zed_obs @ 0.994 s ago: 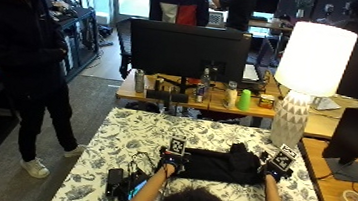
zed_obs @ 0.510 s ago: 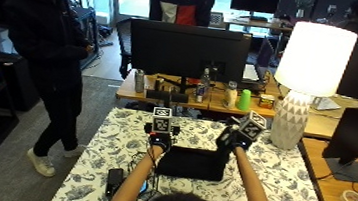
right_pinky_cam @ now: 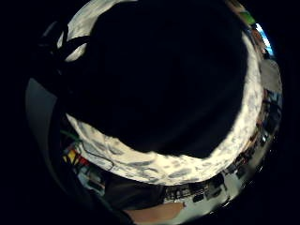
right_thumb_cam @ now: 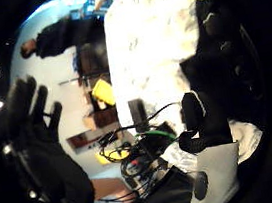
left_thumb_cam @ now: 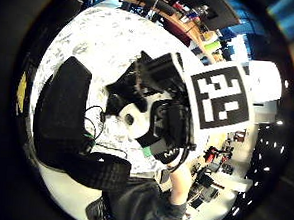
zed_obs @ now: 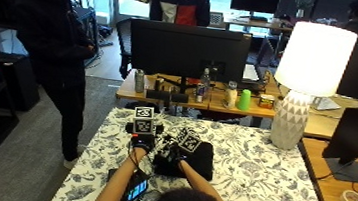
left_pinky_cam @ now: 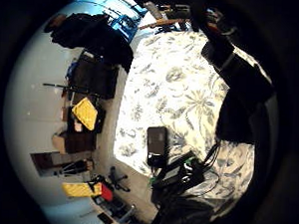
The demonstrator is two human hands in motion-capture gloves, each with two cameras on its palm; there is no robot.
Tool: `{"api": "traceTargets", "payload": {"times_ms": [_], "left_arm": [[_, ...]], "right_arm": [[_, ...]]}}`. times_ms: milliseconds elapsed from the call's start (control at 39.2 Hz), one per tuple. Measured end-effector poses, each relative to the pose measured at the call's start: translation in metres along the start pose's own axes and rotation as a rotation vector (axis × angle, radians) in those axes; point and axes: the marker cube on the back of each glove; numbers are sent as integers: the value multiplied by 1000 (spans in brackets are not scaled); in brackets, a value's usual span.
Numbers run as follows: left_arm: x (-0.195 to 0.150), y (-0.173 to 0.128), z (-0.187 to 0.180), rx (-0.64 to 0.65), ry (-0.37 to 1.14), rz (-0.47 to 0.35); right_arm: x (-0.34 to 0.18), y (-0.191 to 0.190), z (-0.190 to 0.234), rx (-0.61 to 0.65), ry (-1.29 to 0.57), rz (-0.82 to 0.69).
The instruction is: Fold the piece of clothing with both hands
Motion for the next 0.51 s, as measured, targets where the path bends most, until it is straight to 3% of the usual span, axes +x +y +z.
{"api": "traceTargets", "payload": {"times_ms": [204,382,510], "left_arm": [[-19,-1,10,-12,26,-24],[-7,0,11,4,68,-30],[18,-1,10,-11,40,-8]], "right_arm": [[13,-5,-48,293,-19,-77],[41,21,-108,320,-70,-101],[68,36,-133,405,-47,30]]}}
